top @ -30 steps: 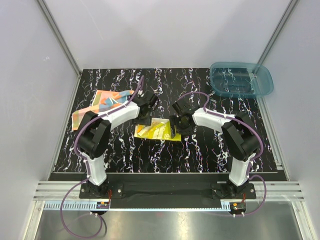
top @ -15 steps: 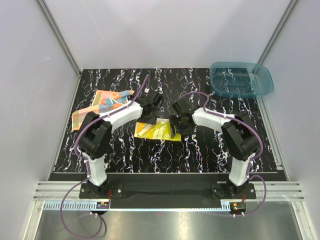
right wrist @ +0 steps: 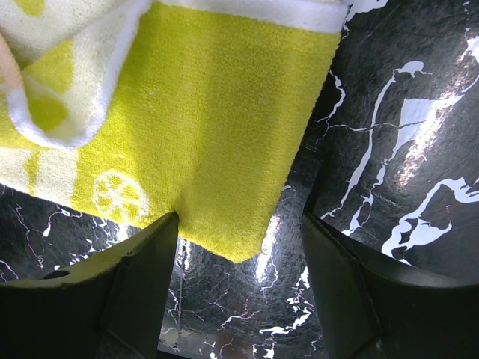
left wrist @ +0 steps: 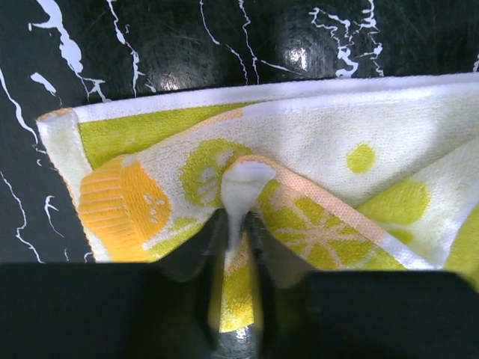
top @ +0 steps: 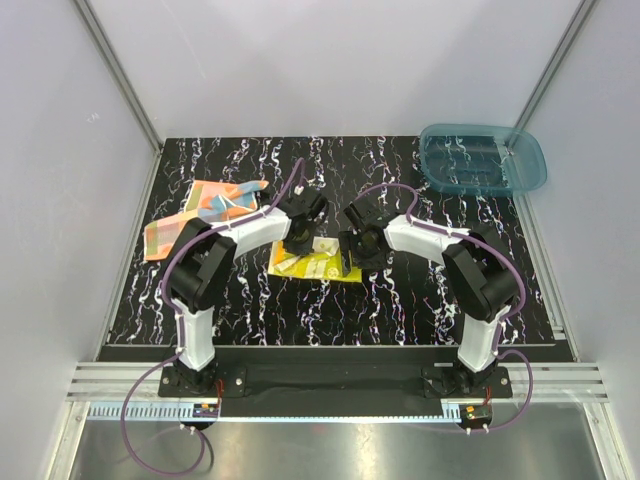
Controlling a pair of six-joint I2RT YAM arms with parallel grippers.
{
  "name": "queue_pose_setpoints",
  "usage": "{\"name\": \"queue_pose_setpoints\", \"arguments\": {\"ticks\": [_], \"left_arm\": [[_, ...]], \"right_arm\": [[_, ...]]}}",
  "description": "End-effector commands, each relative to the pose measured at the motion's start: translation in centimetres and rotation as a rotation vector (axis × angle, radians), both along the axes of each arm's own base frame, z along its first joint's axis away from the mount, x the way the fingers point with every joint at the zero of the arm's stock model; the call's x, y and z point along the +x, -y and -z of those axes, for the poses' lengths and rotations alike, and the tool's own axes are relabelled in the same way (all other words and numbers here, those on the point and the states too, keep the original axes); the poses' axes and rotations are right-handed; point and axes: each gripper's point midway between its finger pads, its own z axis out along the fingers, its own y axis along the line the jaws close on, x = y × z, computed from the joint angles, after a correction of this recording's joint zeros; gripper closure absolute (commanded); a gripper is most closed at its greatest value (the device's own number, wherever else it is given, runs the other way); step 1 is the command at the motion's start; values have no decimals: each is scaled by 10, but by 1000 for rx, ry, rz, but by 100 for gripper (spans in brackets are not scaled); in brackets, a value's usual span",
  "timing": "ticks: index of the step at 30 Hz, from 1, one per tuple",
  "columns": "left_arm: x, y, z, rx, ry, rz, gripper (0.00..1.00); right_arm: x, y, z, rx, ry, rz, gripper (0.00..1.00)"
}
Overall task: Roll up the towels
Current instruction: Fold the towel
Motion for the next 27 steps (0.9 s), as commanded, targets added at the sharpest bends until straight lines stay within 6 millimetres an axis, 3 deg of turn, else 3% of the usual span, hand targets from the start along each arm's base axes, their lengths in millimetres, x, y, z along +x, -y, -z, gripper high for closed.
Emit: {"name": "queue_pose_setpoints", "arguments": {"ticks": [1,6,13,20,25,27], "left_arm": [[8,-2,-14,-5,51,-16,88],[11,-4,-35,-20,99,-33,100],[13,-19,-65,-2,168,-131,100],[12,-46,-68,75,161,-251,90],[13,-73,-60,143,146,-326,86],[20,-85,-59,146,158,-349,77]], "right_arm": [[-32,25,55,-123,-144,-11,26],[-33,26,59,-134,-159,-10,26],[-33,26,61,-142,-170,-11,26],[-33,26,61,-147,-174,-17,26],[-26,25,41,-140,-135,-22,23],[-20,21,24,-124,-106,-27,20]]}}
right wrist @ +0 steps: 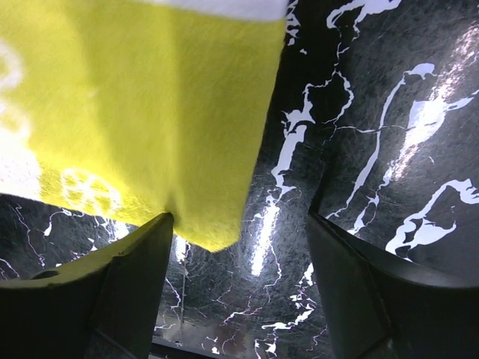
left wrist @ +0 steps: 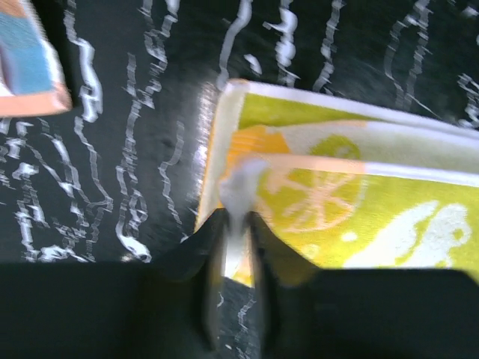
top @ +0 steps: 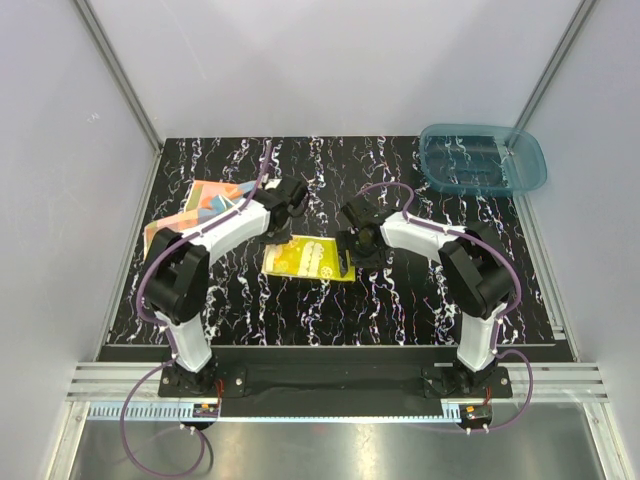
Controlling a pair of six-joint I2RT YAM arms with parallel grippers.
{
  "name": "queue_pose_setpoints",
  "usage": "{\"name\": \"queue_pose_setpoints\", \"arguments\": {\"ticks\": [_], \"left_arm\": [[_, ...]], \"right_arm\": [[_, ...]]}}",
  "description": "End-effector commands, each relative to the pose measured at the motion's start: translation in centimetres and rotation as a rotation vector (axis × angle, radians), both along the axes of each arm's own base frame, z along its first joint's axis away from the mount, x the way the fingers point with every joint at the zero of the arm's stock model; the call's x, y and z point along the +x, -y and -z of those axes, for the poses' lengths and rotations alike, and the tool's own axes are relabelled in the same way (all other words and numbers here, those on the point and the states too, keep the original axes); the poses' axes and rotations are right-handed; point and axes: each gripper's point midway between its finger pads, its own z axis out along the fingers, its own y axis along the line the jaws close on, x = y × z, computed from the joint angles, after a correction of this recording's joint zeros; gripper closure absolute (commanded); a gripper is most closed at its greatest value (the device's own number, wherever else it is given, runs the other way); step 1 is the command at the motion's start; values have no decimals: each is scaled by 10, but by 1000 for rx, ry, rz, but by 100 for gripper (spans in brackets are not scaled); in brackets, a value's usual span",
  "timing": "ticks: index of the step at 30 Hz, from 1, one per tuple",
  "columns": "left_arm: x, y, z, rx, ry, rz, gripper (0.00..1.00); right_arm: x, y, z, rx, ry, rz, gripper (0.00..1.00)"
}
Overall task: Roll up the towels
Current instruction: Fold the towel
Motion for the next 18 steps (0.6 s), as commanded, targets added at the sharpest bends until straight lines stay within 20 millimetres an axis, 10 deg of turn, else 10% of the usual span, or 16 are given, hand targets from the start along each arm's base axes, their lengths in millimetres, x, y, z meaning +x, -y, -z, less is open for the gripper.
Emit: {"name": "queue_pose_setpoints", "arguments": {"ticks": [1,5,12,15,18], "left_arm": [[17,-26,-8,48,58,-71,69],[23,-36,-26,71,107,-57,36],[11,-30,-50,5,135,-44,41],[-1,-4,-52,-126,143,20,43],[-12,29,-41,-296,104,100,46]], "right_arm": [[-18,21,20,-100,-70,-23,20],[-4,18,-20,-84,11,-25,14],[18,-6,-98,55,141,-59,12],[24,-32,-127,229,188,-99,33],[24,-51,-139,406,145,-118,78]]}}
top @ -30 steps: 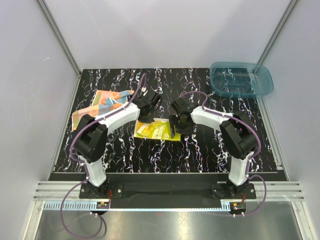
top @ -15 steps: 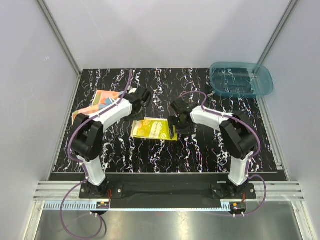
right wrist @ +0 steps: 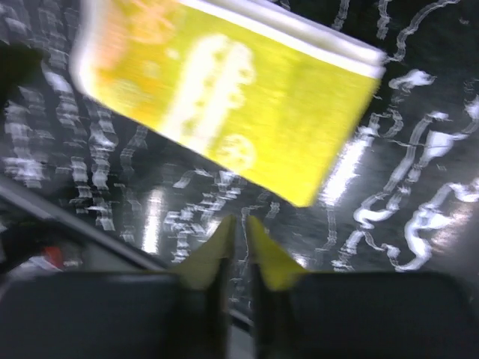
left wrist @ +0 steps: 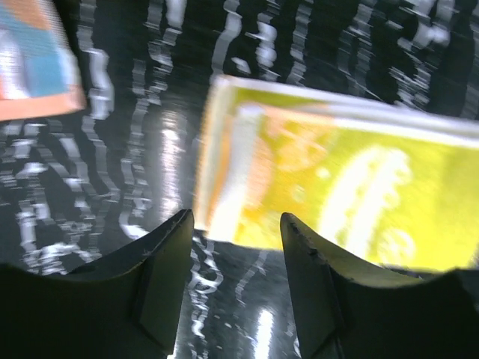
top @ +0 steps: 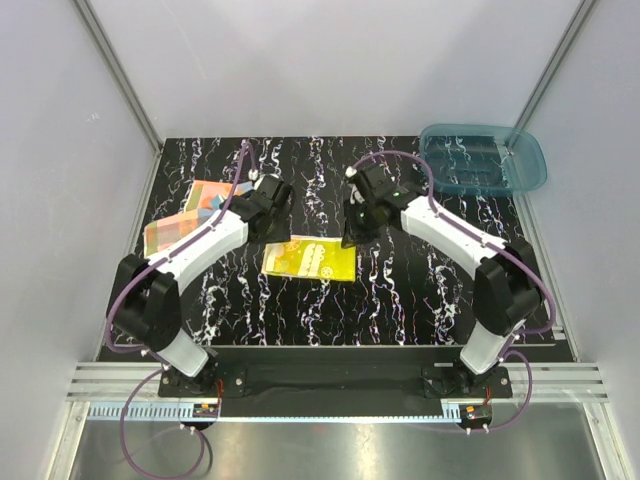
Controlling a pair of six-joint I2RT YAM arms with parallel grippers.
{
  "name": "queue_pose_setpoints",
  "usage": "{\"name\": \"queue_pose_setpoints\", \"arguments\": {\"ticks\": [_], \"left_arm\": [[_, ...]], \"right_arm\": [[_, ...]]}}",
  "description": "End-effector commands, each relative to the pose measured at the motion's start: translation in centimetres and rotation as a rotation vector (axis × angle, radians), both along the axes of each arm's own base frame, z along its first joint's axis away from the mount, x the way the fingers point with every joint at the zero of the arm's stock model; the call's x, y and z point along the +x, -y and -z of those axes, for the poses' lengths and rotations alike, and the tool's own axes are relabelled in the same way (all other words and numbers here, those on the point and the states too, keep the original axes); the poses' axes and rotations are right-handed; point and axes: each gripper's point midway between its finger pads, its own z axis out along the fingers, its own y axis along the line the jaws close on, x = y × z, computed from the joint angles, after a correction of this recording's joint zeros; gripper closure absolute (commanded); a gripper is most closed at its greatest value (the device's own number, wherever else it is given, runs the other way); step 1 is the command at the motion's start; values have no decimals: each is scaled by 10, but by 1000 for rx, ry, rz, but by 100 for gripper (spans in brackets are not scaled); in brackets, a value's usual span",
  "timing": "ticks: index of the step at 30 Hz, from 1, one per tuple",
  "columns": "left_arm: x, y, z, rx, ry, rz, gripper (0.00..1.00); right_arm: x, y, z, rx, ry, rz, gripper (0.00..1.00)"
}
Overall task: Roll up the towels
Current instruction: Fold the towel
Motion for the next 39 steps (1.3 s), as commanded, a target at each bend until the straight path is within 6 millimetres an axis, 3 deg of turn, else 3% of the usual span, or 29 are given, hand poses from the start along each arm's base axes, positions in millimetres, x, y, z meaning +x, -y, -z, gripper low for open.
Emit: {"name": "queue_pose_setpoints", "arguments": {"ticks": [1,3,7,12,18,23,27,28,29,31,35,38,39], "left_arm": [[-9,50,5,-245,-20,118,46],[-10,59,13,-290,-33,134,47],[-17,61,43,-341,-114,101,48],[-15,42,69,-289,-150,52,49],[-12,8,90,-216,-165,-11,49],[-4,-19,100,-170,-174,-48,50],[6,-25,94,-130,-163,-61,50],[16,-21,81,-99,-122,-56,51],[12,-24,76,-52,-131,-52,50],[22,-14,53,10,-69,-15,50],[26,-1,25,40,-24,21,48],[33,4,17,20,-5,27,47],[35,6,16,19,-5,32,47]], "right_arm": [[8,-25,-30,223,-6,-48,90],[16,-26,-12,260,-49,-25,100],[9,-30,29,337,-175,-12,100],[-6,-17,85,279,-277,52,100],[-24,6,122,174,-333,128,100],[-36,13,133,147,-369,162,100],[-44,7,119,158,-362,139,100],[-46,5,115,149,-355,126,100],[-45,-6,99,153,-313,84,100],[-46,-6,85,120,-287,72,100],[-24,-21,25,199,-167,38,100],[-3,-30,-5,247,-89,22,100],[2,-29,-5,240,-90,28,100]]}}
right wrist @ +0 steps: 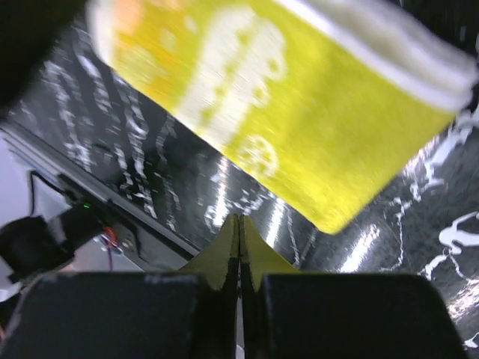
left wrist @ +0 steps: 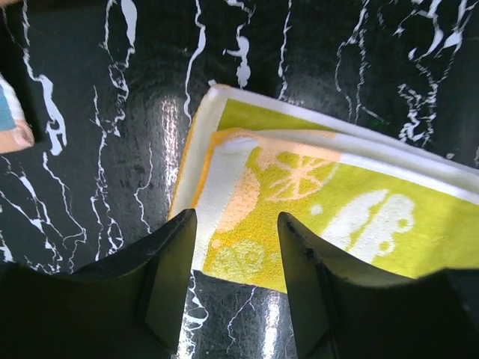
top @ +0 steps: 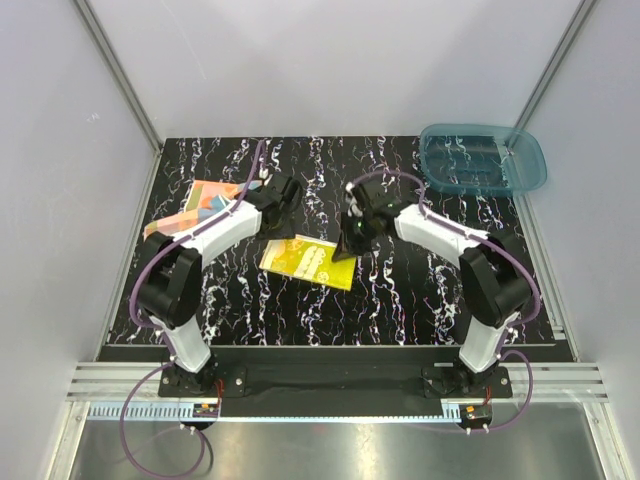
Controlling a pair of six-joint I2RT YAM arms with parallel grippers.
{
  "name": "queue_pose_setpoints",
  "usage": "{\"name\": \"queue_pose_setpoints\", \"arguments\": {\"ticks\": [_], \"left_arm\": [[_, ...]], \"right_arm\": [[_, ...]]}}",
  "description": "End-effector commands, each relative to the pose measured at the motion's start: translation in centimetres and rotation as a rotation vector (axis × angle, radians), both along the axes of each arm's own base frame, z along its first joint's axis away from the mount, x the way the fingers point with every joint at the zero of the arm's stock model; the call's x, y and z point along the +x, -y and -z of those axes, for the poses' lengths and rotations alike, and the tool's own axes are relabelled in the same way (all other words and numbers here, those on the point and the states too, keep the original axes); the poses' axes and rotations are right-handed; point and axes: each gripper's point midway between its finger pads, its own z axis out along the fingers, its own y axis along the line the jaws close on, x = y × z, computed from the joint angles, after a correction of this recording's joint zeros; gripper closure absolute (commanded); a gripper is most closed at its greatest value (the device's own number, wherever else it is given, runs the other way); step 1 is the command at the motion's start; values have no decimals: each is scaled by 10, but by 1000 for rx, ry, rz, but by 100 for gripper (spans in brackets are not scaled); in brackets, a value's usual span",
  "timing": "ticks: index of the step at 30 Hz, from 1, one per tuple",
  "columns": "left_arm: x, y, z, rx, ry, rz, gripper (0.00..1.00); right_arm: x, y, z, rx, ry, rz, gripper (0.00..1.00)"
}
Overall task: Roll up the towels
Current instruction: Fold the towel
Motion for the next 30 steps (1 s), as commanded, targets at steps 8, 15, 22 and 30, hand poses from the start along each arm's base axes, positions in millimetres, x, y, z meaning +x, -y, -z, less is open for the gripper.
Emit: {"name": "queue_pose_setpoints", "arguments": {"ticks": [8,15,22,30], "left_arm": [[31,8,7,47,-8,41,48],[43,17,31,50,-42,85,48],[54,28,40,29,-26,138,48],[68,33,14,35,18,145,48]], "right_arm": [[70,25,6,-23,50,72,100],[52,37,58,-67,-31,92,100],[21,52,73,-95,-95,118,100],[10,53,31,-44,-67,132,98]]}}
